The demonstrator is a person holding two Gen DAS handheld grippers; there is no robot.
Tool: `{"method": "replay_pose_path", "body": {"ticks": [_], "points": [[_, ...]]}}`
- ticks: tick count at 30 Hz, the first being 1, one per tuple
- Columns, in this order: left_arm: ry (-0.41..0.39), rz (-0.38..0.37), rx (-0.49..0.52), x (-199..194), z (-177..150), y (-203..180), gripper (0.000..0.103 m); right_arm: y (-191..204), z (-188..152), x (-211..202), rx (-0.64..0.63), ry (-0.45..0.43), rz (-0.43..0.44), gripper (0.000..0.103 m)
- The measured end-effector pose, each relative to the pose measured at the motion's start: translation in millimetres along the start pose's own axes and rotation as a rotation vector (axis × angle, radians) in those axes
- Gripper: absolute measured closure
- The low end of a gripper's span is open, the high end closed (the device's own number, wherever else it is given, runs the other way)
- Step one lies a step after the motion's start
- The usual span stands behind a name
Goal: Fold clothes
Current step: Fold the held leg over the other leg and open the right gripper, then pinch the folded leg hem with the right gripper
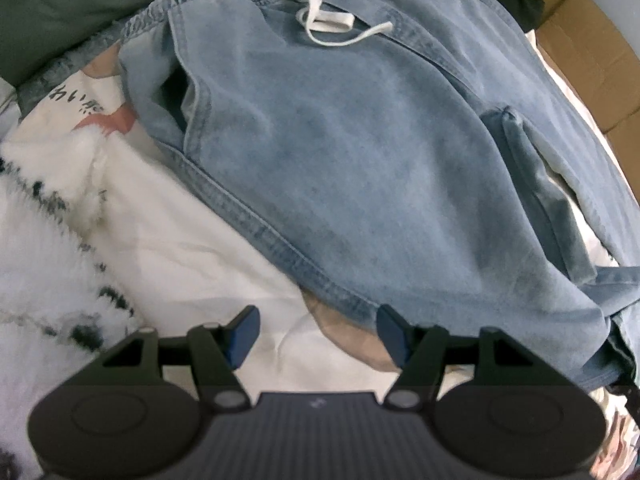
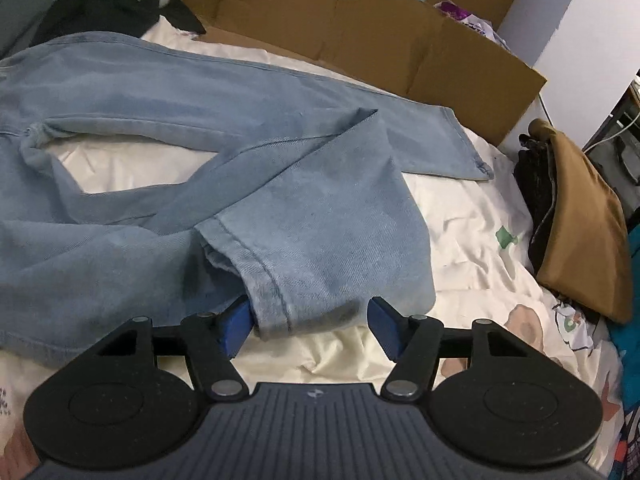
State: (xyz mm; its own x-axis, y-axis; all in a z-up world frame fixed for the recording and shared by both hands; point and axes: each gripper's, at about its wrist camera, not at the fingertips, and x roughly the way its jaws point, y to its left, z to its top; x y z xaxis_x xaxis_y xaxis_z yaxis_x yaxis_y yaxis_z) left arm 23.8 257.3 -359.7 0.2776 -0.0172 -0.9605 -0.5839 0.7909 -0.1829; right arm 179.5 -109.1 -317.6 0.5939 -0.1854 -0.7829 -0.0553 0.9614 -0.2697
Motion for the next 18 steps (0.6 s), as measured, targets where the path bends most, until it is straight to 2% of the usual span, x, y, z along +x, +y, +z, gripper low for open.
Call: {"method": "replay_pose_path", "body": {"ticks": [4, 6, 7, 8, 11, 14, 18], "points": [[0.002, -0.017, 0.011, 3, -2, -3, 0.036, 11, 10, 13, -0.019, 0.020, -0.043, 0.036], [0.006, -0.017, 0.025, 6, -4, -6, 0.036, 8, 16, 20, -0.042, 0.049, -0.025, 0.044], [0.009, -0.010, 0.026, 8, -4, -7, 0.036, 7, 20, 23, -0.054, 0.063, -0.016, 0.064], [0.008, -0.008, 0.017, 9, -4, -7, 0.036, 6, 23, 27, -0.066, 0.078, -0.007, 0.078], [-0.001, -0.025, -0.036, 12, -2, -3, 0.036, -10, 36, 25, -0.084, 0.099, 0.056, 0.088], [-0.011, -0.040, -0.077, 15, -1, -2, 0.036, -34, 48, 19, -0.071, 0.133, 0.123, 0.091], [-0.025, -0.066, -0.093, 18, -2, -5, 0.036, -65, 67, 8, -0.091, 0.161, 0.167, 0.092]]}}
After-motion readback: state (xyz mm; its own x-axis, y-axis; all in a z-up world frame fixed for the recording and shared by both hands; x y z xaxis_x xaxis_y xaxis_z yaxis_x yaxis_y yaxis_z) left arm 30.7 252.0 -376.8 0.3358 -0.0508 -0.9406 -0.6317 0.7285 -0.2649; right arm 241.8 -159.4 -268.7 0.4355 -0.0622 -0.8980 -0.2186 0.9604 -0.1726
